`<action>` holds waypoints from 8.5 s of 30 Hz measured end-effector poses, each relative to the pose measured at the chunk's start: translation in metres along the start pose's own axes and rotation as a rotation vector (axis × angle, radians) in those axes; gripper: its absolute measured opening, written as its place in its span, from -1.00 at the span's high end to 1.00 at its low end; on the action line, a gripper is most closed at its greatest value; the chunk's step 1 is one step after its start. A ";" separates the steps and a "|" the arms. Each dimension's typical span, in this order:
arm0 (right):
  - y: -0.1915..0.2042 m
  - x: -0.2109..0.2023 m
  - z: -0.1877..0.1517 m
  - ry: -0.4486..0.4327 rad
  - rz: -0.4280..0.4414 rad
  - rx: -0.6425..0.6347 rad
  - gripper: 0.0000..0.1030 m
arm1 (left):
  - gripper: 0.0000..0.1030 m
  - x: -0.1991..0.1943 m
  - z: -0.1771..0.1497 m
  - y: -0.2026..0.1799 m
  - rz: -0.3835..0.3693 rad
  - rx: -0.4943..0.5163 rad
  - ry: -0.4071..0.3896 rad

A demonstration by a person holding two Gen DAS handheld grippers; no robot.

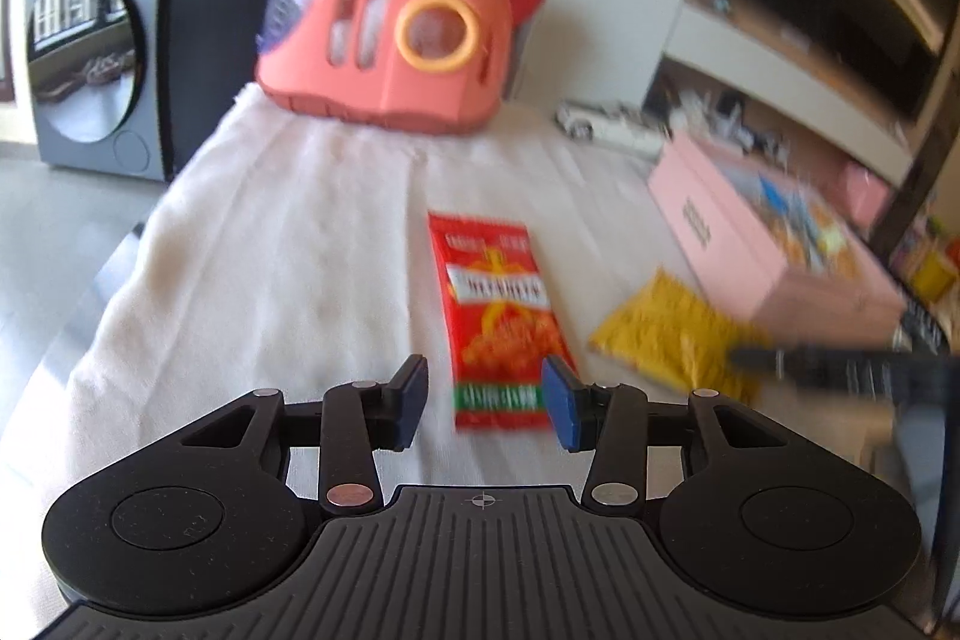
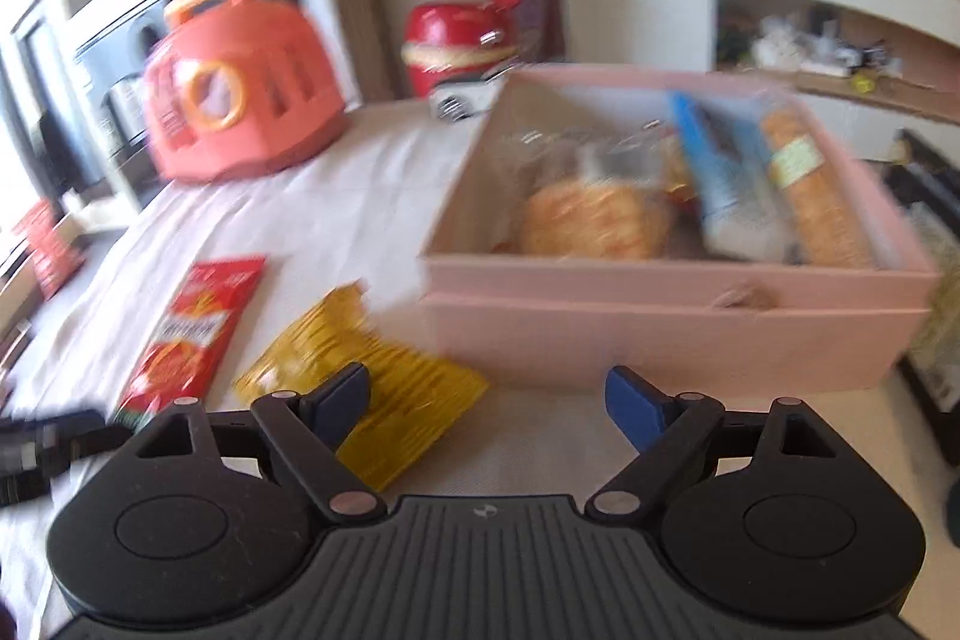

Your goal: Organize snacks

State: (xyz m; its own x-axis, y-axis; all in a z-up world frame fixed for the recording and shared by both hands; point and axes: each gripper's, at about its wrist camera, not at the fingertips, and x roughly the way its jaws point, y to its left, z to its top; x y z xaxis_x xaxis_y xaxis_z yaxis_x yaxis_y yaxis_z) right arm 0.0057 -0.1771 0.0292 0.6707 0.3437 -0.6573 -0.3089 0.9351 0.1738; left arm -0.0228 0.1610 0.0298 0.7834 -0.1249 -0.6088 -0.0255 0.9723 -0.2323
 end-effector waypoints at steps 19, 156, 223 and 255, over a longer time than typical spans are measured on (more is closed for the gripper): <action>-0.001 -0.027 -0.034 -0.097 -0.023 -0.088 -0.68 | -0.10 0.067 0.022 -0.047 0.086 0.188 0.084; -0.111 -0.120 0.126 -0.166 -0.089 -0.048 -0.17 | 0.00 0.151 0.125 -0.162 -0.359 0.019 0.045; -0.070 -0.024 -0.046 -0.083 -0.246 0.052 -1.00 | -0.57 0.065 -0.038 -0.144 0.071 0.265 -0.012; -0.072 -0.025 -0.046 -0.083 -0.245 0.050 -1.00 | -0.57 0.065 -0.038 -0.143 0.071 0.265 -0.013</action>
State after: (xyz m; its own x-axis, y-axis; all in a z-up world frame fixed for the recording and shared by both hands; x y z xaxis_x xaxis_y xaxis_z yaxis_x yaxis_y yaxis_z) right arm -0.0196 -0.2568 -0.0009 0.7749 0.1104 -0.6223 -0.0980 0.9937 0.0543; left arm 0.0076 0.0063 -0.0054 0.7935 -0.0533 -0.6062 0.0811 0.9965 0.0186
